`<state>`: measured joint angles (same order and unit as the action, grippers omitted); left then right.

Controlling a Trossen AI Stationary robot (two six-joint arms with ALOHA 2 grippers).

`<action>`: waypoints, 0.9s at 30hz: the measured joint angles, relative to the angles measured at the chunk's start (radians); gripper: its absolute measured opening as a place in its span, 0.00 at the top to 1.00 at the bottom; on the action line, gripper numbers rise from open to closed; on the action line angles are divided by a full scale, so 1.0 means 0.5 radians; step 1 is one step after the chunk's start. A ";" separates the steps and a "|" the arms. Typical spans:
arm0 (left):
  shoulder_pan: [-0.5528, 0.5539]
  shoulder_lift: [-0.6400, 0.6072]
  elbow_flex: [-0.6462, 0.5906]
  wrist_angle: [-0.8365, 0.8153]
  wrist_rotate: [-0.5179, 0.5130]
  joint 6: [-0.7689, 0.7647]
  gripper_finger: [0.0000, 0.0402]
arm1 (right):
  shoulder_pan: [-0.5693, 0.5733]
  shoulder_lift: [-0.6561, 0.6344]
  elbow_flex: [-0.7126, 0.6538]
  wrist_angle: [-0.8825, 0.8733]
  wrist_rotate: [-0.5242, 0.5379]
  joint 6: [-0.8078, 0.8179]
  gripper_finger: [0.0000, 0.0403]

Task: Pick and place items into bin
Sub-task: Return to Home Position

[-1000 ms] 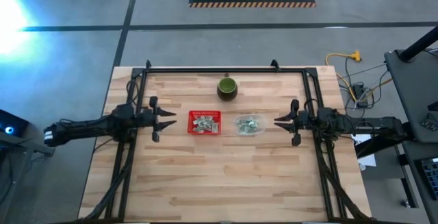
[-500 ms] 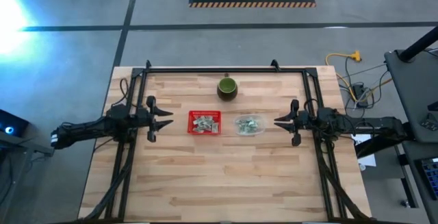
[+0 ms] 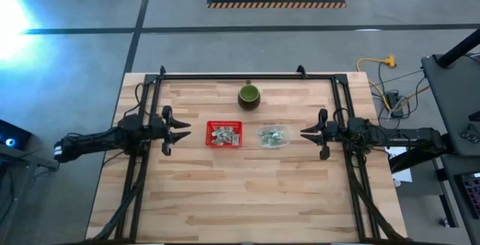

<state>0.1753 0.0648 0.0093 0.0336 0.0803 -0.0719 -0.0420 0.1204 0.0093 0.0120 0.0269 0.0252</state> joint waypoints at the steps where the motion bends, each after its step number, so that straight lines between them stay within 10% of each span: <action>1: 0.000 0.002 0.000 0.001 0.000 0.000 0.71 | 0.000 0.000 0.000 0.000 0.000 -0.002 0.86; 27: 0.000 0.053 0.000 0.006 -0.002 0.001 0.71 | 0.000 0.000 0.000 -0.001 0.001 0.000 0.86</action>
<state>0.1753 0.0914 0.0093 0.0364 0.0795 -0.0715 -0.0422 0.1204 0.0095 0.0116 0.0273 0.0253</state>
